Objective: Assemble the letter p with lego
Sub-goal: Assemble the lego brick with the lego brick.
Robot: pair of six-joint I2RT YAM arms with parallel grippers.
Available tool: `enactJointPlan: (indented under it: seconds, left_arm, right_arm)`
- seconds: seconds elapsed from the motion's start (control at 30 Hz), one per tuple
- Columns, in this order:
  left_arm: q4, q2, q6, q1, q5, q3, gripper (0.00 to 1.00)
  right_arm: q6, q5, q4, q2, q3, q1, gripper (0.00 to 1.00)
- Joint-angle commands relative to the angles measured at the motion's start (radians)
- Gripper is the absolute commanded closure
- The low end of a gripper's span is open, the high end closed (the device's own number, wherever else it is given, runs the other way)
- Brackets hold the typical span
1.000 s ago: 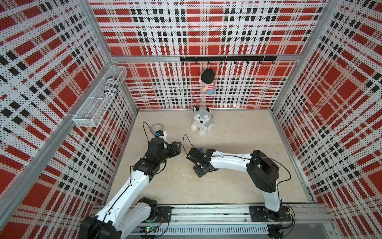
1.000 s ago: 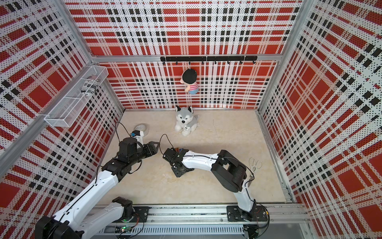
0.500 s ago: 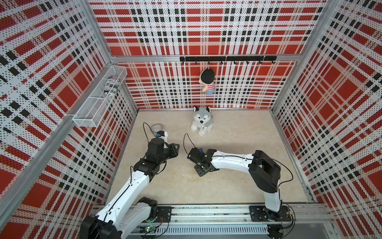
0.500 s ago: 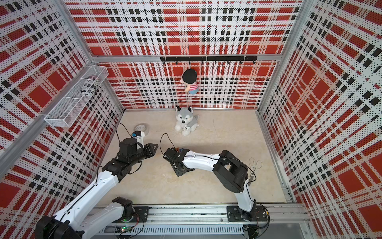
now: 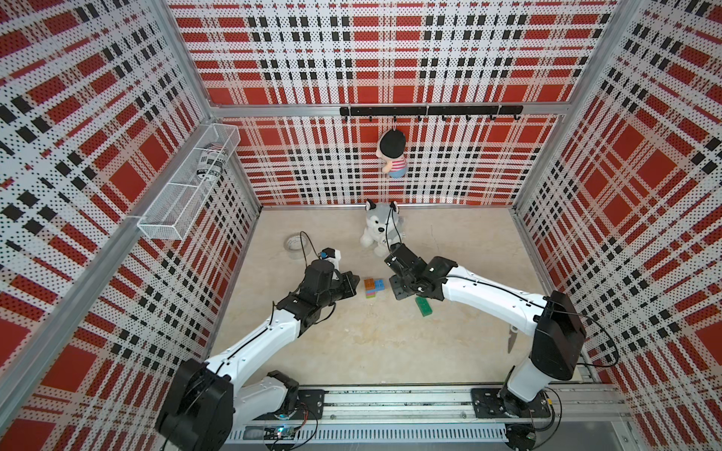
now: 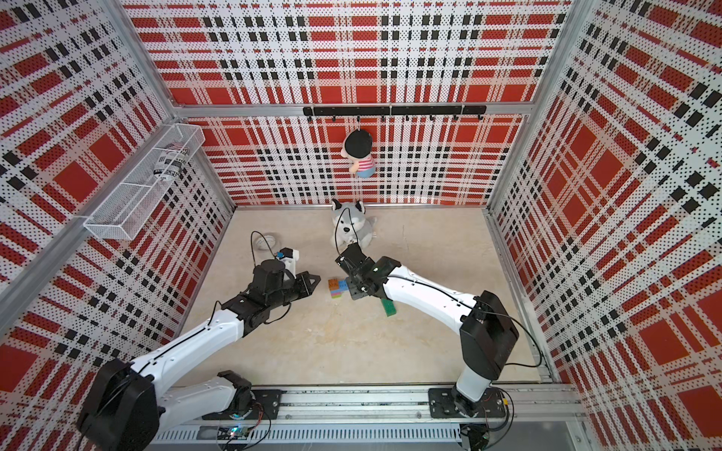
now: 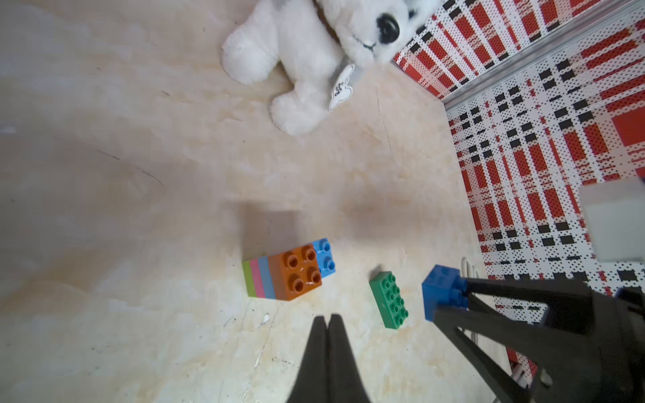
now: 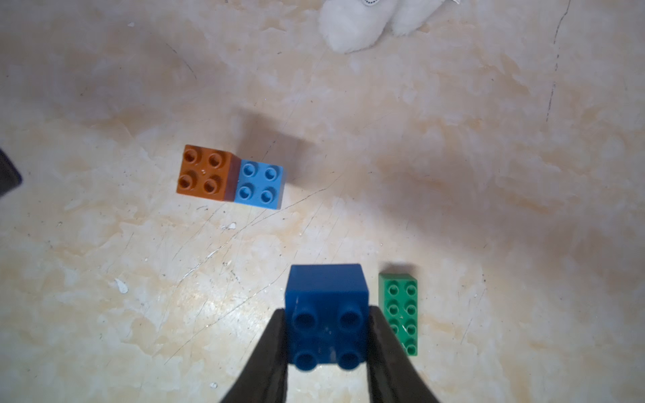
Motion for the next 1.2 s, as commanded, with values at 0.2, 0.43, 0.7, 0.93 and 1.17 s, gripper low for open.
enactJointPlan:
  seconds: [0.2, 0.43, 0.7, 0.93, 1.17]
  left_arm:
    - [0.084, 0.183, -0.019, -0.041, 0.013, 0.079, 1.00]
    - [0.059, 0.231, 0.010, -0.042, -0.001, 0.127, 1.00]
    - [0.048, 0.257, 0.022, -0.036, 0.001, 0.133, 1.00]
    - [0.051, 0.278, 0.029, -0.035, 0.005, 0.131, 1.00]
    - [0.051, 0.290, 0.032, -0.035, 0.004, 0.126, 1.00]
  right_arm:
    - [-0.051, -0.055, 0.047, 0.074, 0.044, -0.031, 0.76]
    - [-0.052, -0.055, 0.063, 0.086, 0.020, -0.040, 0.76]
    - [-0.049, -0.079, 0.069, 0.094, 0.016, -0.045, 0.76]
    - [-0.050, -0.088, 0.068, 0.108, 0.022, -0.045, 0.76]
    - [-0.048, -0.093, 0.071, 0.114, 0.022, -0.045, 0.76]
